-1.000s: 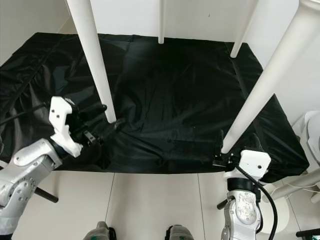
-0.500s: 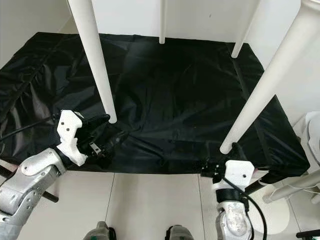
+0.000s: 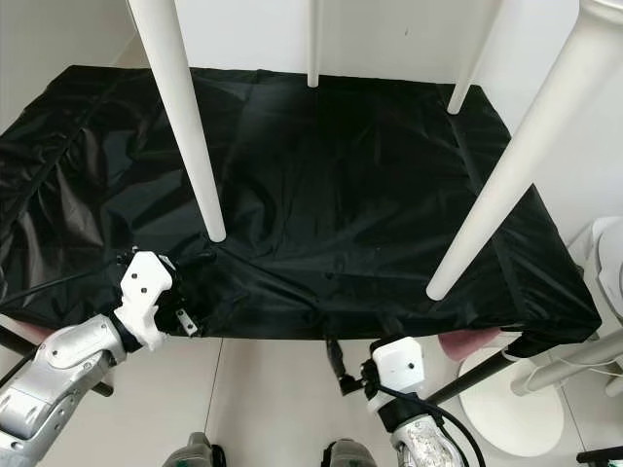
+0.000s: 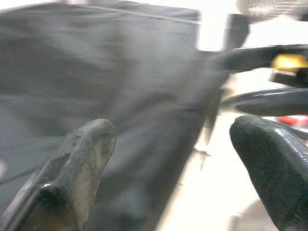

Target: Building children table

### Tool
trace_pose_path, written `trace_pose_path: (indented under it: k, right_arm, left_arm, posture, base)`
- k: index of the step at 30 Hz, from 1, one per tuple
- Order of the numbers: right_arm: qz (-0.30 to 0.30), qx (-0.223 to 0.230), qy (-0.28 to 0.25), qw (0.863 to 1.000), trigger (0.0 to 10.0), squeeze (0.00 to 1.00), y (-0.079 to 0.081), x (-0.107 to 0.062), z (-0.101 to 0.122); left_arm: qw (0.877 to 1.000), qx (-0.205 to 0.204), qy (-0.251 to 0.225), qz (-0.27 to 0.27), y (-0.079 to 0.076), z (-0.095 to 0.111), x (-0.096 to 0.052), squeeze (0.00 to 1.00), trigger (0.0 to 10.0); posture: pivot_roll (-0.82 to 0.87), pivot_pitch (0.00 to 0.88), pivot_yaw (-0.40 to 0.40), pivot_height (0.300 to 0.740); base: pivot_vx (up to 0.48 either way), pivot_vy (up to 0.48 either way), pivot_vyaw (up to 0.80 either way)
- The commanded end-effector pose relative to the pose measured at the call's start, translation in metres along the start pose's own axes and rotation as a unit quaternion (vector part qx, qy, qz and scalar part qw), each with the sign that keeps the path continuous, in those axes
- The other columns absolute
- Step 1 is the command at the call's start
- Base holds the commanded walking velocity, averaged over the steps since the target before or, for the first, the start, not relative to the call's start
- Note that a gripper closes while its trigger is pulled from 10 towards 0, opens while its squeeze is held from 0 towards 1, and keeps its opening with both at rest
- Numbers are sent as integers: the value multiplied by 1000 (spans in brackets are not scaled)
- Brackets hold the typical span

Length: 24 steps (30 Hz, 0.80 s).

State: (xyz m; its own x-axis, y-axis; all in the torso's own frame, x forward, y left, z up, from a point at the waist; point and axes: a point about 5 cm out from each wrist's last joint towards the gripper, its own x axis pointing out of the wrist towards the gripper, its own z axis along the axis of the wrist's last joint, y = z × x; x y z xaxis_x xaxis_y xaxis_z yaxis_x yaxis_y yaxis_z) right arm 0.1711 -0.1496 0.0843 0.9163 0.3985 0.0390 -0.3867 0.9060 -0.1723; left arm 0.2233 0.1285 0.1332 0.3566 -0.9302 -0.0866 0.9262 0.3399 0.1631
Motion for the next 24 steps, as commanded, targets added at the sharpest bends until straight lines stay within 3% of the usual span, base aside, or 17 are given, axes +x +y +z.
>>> trace_pose_path:
  k: [1,6,11,15,18,19,24]
  right_arm:
    - [34,-1,29,999,10000,0,4,-4,-10]
    - [119,-14,73,990,10000,0,6,-13,-24]
    - [145,-30,86,985,10000,0,7,-16,-30]
    - [207,-65,141,966,10000,0,1,-26,-54]
    - [212,-66,154,963,10000,0,-1,-28,-60]
    - [211,-55,191,957,10000,0,-3,-33,-77]
    - [208,-46,225,951,10000,0,-3,-39,-94]
  left_arm:
    - [999,-3,27,-40,-5,-10,-5,0,10000]
    - [992,7,74,-106,-15,-29,-17,0,10000]
    - [988,19,88,-125,-18,-34,-21,0,10000]
    - [975,47,136,-169,-21,-51,-30,0,10000]
    - [972,50,147,-176,-22,-56,-32,0,10000]
    - [966,38,176,-187,-24,-71,-34,0,10000]
    - [959,31,200,-198,-28,-83,-37,0,10000]
  posture:
    - [14,70,29,740]
    - [18,69,24,740]
    - [20,67,22,740]
    - [20,55,22,740]
    - [20,55,22,740]
    - [21,48,22,740]
    - [15,45,26,740]
  base:
    - [0,0,0]
    - [0,0,0]
    - [0,0,0]
    - [0,0,0]
    - [0,0,0]
    - [0,0,0]
    - [0,0,0]
